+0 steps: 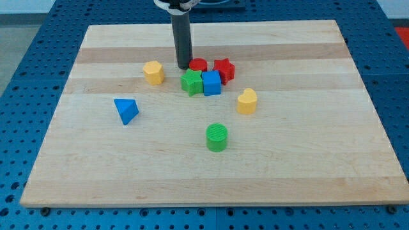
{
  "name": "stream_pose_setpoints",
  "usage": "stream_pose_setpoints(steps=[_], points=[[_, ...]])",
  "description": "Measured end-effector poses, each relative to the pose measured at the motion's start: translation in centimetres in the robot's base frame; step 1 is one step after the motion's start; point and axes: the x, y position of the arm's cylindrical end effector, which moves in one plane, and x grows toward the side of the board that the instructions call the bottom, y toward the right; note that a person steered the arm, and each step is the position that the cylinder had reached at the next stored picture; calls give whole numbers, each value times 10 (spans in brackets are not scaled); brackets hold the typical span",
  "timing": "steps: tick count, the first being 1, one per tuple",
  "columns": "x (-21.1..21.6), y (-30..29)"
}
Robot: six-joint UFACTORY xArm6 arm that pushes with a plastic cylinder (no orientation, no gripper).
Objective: Move the yellow hexagon below green star
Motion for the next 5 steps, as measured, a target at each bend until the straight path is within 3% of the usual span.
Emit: stream_pose_setpoints(steps=[3, 5], points=[[1, 9], [-2, -38]])
